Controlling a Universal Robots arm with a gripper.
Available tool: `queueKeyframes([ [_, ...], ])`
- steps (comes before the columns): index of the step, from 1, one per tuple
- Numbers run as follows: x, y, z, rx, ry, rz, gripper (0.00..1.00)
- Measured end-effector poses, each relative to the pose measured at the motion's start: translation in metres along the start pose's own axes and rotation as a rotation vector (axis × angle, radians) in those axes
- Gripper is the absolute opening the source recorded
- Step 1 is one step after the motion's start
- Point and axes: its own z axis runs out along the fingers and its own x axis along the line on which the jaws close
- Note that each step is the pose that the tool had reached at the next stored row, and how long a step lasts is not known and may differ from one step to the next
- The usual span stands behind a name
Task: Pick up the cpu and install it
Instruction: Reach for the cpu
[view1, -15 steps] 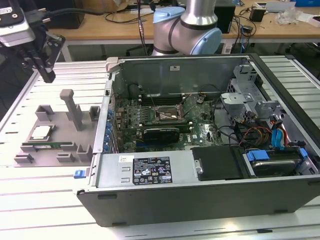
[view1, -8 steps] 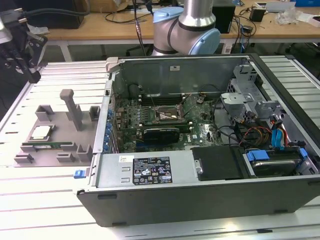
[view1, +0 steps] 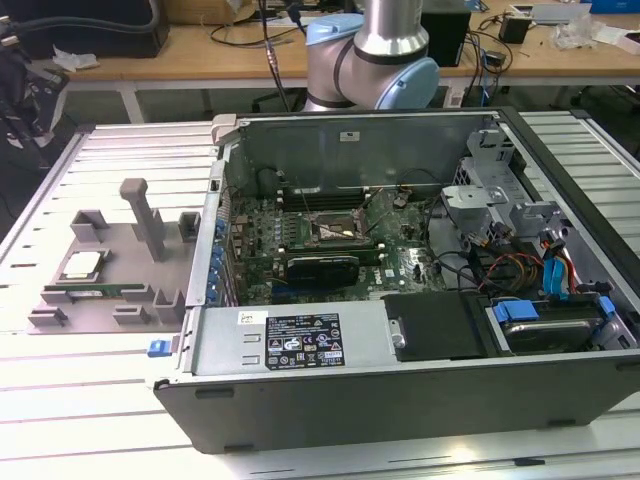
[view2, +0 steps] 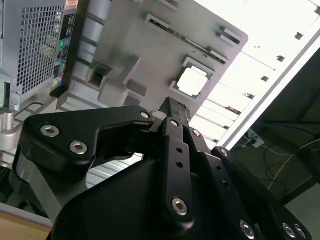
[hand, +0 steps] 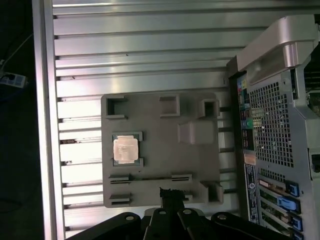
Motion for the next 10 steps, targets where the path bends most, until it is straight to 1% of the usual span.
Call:
queueKeyframes([
  [3,0.0106,-0.0007,-0.0006,-0.0002,-0.0023,0.000,0.11],
  [7,0.0229,-0.0016,-0.0014,-0.0004,-0.0050,0.000,0.11],
  [9,0.0258,-0.0018,-0.0013,-0.0005,-0.0055,0.000,0.11],
  [10,0.0264,-0.0020,0.0000,-0.0005,-0.0057,0.000,0.11],
])
